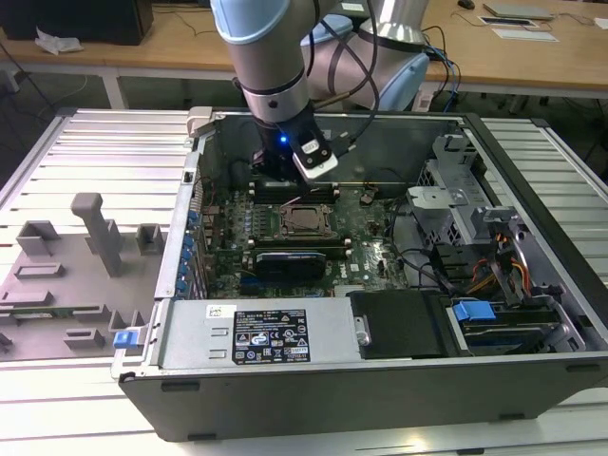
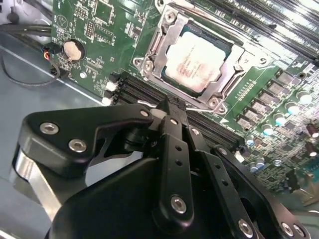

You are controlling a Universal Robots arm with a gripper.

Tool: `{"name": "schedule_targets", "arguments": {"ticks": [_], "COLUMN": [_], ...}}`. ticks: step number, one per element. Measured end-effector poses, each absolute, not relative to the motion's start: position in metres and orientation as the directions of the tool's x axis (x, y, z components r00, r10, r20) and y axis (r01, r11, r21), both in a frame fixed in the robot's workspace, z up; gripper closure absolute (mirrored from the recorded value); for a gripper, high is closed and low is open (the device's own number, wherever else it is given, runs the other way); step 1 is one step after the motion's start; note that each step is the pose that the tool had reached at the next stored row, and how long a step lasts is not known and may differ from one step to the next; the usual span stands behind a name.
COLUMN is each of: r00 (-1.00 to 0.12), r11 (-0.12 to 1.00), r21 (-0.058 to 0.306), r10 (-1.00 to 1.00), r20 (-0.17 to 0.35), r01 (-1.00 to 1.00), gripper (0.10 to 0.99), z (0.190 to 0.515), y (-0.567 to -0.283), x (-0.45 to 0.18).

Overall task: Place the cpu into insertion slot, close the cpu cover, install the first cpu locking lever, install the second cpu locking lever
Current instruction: 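Install the first cpu locking lever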

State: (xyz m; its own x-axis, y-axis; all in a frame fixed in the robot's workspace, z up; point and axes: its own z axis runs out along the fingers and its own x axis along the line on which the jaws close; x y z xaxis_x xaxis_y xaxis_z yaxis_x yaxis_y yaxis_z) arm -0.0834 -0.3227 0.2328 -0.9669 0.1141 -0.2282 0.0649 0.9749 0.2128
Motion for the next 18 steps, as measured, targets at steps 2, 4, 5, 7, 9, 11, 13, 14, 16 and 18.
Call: {"name": "schedule_targets", "arguments": {"ticks": [2, 4, 5, 7, 9, 11, 13, 14, 16, 18], "r00": [-0.966, -0.966, -0.964, -0.962, -0.959, -0.957, -0.955, -0.955, -0.953, -0.951], "r11": [0.976, 0.975, 0.975, 0.973, 0.971, 0.97, 0.968, 0.968, 0.966, 0.965], "r21": [0.209, 0.207, 0.207, 0.207, 0.207, 0.207, 0.207, 0.207, 0.207, 0.207], "r10": [0.118, 0.123, 0.133, 0.151, 0.168, 0.178, 0.188, 0.191, 0.199, 0.206], "r20": [-0.229, -0.229, -0.229, -0.229, -0.229, -0.229, -0.229, -0.229, -0.229, -0.229], "r01": [0.07, 0.075, 0.086, 0.103, 0.121, 0.131, 0.14, 0.144, 0.153, 0.159], "gripper": [0.98, 0.98, 0.98, 0.98, 0.98, 0.98, 0.98, 0.98, 0.98, 0.98], "z": [0.232, 0.232, 0.231, 0.23, 0.229, 0.228, 0.227, 0.227, 0.226, 0.226], "y": [-0.319, -0.317, -0.317, -0.316, -0.314, -0.313, -0.312, -0.311, -0.308, -0.305], "x": [-0.083, -0.083, -0.082, -0.082, -0.081, -0.081, -0.08, -0.08, -0.08, -0.08]}}
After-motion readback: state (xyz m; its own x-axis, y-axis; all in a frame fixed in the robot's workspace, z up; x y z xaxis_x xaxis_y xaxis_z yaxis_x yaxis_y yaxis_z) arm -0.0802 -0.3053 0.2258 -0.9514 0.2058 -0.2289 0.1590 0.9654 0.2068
